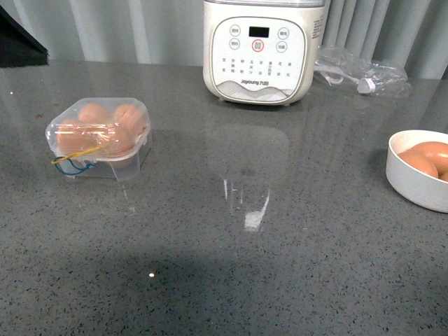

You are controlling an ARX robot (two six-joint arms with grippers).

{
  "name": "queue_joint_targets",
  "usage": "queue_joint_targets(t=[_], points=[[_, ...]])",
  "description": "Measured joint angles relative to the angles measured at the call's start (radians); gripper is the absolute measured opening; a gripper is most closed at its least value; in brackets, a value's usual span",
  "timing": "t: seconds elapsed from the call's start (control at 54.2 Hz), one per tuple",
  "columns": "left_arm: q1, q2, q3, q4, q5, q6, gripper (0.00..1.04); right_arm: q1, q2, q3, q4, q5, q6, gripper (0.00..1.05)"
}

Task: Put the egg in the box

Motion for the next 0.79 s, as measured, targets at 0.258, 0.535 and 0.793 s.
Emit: queue_joint_targets(t=[0.258,0.535,0.793], points=[[0.209,-0.238,-0.020,-0.209,0.131,0.119,0.98,0.000,0.000,0.000,0.000,0.000,0.000,0.97],[0.351,-0.413,-0.089,-0.338,0.207,0.232,0.98,0.000,0.000,0.000,0.000,0.000,0.000,0.97],[0.283,-0.553,-0.371,0.205,0.047,0.066,0.71,0.000,0.000,0.000,0.000,0.000,0.000,0.97]])
